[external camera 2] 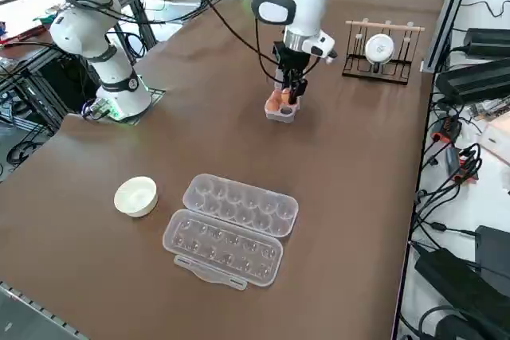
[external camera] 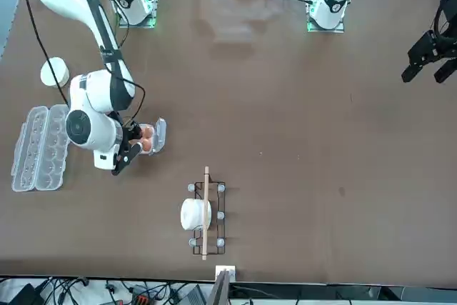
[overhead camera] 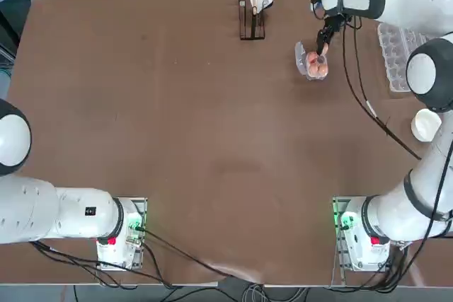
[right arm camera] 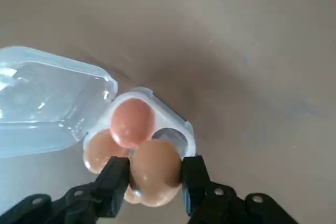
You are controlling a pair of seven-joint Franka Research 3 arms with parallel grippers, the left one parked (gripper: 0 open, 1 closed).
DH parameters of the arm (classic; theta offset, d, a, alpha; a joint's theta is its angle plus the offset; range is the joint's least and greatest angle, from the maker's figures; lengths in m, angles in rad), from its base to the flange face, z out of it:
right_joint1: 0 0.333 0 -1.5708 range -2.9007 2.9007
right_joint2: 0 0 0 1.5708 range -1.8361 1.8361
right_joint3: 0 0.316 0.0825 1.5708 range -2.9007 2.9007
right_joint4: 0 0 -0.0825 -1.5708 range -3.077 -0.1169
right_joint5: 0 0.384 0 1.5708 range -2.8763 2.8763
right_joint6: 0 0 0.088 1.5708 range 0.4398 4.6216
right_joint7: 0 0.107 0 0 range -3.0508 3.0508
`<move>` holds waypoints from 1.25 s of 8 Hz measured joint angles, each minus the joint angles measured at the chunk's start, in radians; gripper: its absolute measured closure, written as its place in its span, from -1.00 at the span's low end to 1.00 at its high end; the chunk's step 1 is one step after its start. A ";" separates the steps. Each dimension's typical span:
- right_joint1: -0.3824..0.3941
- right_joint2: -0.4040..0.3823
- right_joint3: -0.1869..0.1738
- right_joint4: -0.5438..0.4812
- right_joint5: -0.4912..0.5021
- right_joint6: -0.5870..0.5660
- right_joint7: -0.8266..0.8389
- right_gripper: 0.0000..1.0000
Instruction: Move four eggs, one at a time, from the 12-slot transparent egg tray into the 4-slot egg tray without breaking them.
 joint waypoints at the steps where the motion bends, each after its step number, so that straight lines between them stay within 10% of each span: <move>1: 0.000 0.000 -0.002 -0.019 -0.002 0.024 0.000 -0.15; 6: 0.000 0.000 -0.006 -0.035 -0.011 0.042 0.000 -0.18; 10: -0.001 0.000 -0.008 -0.035 -0.016 0.054 0.000 -0.99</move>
